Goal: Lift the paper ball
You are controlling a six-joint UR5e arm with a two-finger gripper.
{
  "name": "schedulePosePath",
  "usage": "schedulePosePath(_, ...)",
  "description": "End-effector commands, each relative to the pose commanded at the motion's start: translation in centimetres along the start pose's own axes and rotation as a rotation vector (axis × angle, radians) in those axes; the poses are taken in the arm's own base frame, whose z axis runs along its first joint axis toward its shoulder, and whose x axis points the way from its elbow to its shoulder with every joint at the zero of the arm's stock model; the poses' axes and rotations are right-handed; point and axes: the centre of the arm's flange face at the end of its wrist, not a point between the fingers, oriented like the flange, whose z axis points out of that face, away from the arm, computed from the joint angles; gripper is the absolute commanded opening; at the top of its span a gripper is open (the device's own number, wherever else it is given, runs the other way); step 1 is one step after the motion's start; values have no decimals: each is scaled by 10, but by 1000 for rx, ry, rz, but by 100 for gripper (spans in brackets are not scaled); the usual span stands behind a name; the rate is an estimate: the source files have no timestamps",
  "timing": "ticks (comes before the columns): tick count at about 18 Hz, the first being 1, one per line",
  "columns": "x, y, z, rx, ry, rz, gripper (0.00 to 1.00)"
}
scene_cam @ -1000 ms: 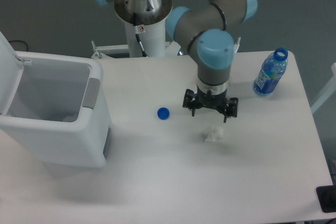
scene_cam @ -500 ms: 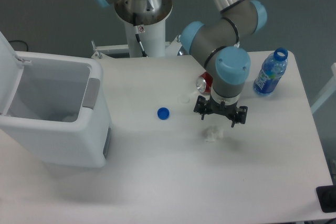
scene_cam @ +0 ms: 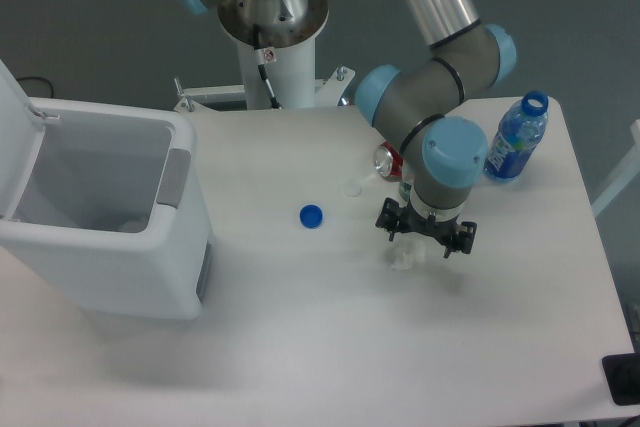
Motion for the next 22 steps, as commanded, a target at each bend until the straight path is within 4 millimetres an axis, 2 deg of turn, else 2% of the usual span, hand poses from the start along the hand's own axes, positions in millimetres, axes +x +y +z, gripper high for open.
schedulePosePath(5, 2, 1, 3, -4, 5, -1, 78)
schedulePosePath(9, 2, 2, 3, -6, 5, -1, 54)
schedulePosePath(11, 2, 1, 3, -4, 6, -1, 38)
schedulePosePath(13, 2, 1, 3, -6, 5, 0, 7)
schedulePosePath(14, 3, 0, 3, -6, 5, -1, 2)
schedulePosePath(16, 4, -1, 2, -5, 4, 0, 0)
schedulePosePath(19, 3, -4, -15, 14, -20, 6, 0)
schedulePosePath(20, 7, -9, -24, 26, -32, 21, 0)
schedulePosePath(22, 15, -27, -60, 65, -85, 51, 0)
